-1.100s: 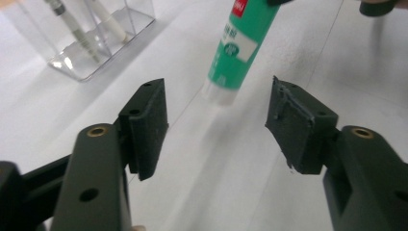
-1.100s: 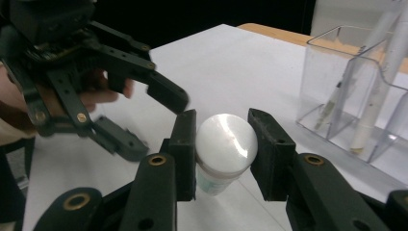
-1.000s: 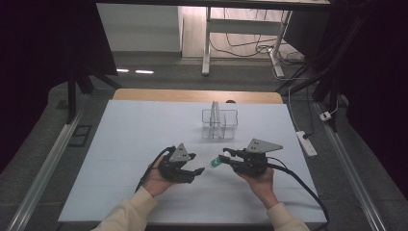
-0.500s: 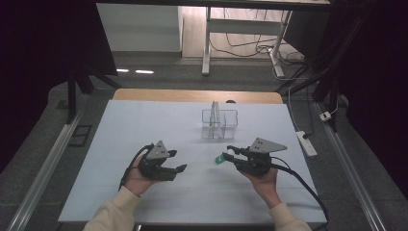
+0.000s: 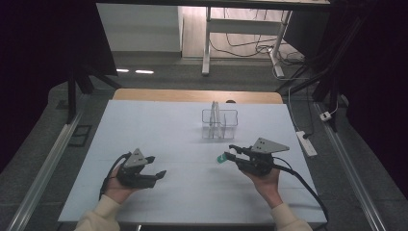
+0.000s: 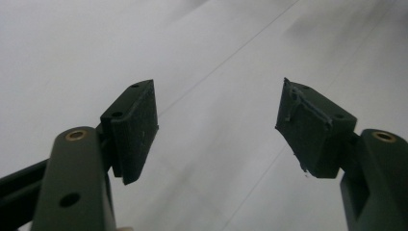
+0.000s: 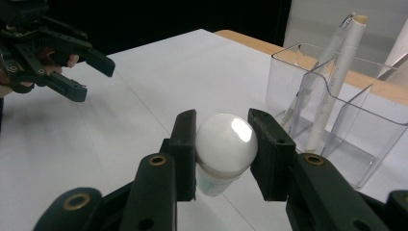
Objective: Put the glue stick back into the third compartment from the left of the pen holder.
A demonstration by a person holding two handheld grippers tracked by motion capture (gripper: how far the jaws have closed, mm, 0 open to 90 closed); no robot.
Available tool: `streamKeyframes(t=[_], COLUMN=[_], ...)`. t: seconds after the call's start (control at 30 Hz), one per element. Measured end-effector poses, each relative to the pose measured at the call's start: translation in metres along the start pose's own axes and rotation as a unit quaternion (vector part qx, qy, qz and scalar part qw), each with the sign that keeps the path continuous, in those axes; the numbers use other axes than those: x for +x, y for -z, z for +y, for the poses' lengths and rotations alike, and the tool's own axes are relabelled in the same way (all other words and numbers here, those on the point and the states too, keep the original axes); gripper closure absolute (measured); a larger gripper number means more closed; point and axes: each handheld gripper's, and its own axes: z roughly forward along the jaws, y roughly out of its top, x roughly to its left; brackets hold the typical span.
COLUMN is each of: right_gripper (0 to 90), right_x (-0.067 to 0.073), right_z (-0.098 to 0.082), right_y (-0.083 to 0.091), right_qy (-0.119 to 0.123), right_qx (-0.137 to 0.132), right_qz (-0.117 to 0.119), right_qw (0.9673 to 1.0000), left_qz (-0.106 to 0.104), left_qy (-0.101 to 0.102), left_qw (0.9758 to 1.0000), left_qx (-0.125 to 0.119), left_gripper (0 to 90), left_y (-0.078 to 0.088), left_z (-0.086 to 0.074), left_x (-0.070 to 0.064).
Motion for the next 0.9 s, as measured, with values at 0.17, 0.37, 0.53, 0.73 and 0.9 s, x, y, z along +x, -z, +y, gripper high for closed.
streamKeyframes(t=[0.17, 0.37, 0.53, 0.73, 0.9], right_gripper=[65.0, 65.0, 65.0, 65.0, 65.0], right_x=[-0.001, -0.002, -0.004, -0.008, -0.014], right_z=[0.003, 0.005, 0.006, 0.009, 0.012], right_y=[0.004, 0.007, 0.007, 0.010, 0.011], right_qy=[0.001, 0.003, 0.005, 0.004, 0.001], right_qx=[-0.006, -0.009, -0.006, -0.009, -0.009], right_qz=[-0.004, -0.007, -0.010, -0.014, -0.019], right_qw=[1.0000, 0.9999, 0.9999, 0.9999, 0.9998], left_qz=[0.013, 0.019, 0.022, 0.024, 0.028], left_qy=[0.020, 0.023, 0.026, 0.026, 0.023], left_qw=[0.9997, 0.9995, 0.9994, 0.9994, 0.9993], left_qx=[-0.005, -0.006, -0.003, -0.004, -0.010], left_gripper=[30.2, 30.1, 29.8, 29.9, 30.1], left_y=[0.013, 0.015, 0.011, 0.013, 0.017], left_z=[-0.013, -0.015, -0.013, -0.013, -0.014], left_x=[0.008, 0.015, 0.017, 0.018, 0.017])
